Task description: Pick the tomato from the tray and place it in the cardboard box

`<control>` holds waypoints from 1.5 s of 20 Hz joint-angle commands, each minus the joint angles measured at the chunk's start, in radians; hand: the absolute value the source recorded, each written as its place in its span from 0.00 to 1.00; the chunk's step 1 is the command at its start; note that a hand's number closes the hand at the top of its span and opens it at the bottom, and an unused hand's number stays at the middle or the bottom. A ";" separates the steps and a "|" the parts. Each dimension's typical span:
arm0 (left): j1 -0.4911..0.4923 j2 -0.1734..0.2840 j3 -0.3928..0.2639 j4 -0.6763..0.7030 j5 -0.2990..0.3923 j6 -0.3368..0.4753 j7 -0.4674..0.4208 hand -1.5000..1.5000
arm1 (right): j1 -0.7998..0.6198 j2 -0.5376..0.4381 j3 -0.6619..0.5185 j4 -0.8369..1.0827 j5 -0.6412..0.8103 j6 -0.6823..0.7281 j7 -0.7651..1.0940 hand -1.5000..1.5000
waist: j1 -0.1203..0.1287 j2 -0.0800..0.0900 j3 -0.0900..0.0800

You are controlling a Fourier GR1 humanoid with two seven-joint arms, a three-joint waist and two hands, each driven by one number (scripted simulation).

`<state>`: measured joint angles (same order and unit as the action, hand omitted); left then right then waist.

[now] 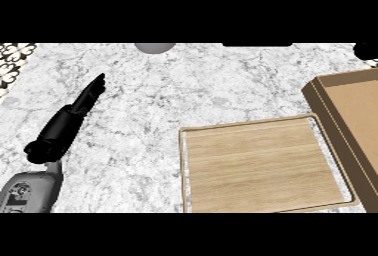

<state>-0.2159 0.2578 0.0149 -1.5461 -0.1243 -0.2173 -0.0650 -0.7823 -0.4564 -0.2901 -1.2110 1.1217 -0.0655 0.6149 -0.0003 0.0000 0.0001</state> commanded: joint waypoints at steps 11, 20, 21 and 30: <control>0.003 0.002 0.001 -0.039 0.010 -0.036 0.006 0.50 | 0.069 -0.265 -0.164 0.382 -0.168 0.293 -0.220 1.00 | 0.014 0.005 0.001; 0.026 -0.042 -0.020 -0.024 -0.043 0.012 0.004 0.50 | 0.177 -0.324 -0.172 0.439 -0.263 0.526 -0.361 0.00 | 0.002 0.000 0.000; 0.042 0.002 0.028 -0.024 0.004 -0.033 -0.018 0.50 | 0.205 -0.362 -0.191 0.435 -0.287 0.553 -0.416 0.00 | 0.000 -0.001 0.000; 0.014 -0.012 0.025 -0.032 0.000 -0.024 0.034 0.50 | 0.104 -0.229 -0.446 0.354 -0.541 0.272 -0.576 0.00 | -0.011 -0.009 0.005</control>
<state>-0.2045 0.2462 0.0368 -1.5743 -0.1271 -0.2408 -0.0427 -0.6217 -0.7382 -0.5906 -0.8364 0.7149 0.3130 0.0819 -0.0060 -0.0035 0.0021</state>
